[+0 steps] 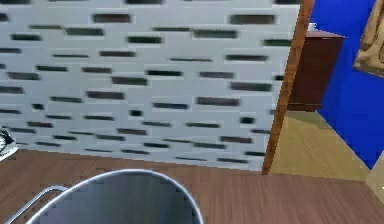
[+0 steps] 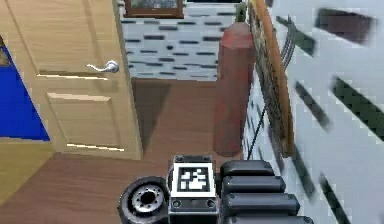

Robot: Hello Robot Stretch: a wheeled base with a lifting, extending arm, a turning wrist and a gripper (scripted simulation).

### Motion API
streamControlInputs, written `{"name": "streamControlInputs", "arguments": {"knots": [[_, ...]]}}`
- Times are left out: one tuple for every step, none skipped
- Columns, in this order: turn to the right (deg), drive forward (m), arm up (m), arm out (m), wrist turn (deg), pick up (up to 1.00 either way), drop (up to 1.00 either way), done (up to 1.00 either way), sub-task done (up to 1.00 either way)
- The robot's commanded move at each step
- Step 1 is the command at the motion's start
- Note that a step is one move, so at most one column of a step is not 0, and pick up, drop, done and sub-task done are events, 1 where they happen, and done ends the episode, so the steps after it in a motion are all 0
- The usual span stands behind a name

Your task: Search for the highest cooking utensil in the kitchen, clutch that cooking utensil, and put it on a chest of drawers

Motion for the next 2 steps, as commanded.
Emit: {"name": "streamControlInputs", "arguments": {"knots": [[0.0, 0.05, 0.0, 0.0, 0.0, 0.0, 0.0, 0.0, 0.0], [-33.0, 0.0, 0.0, 0.0, 0.0, 0.0, 0.0, 0.0, 0.0]]}}
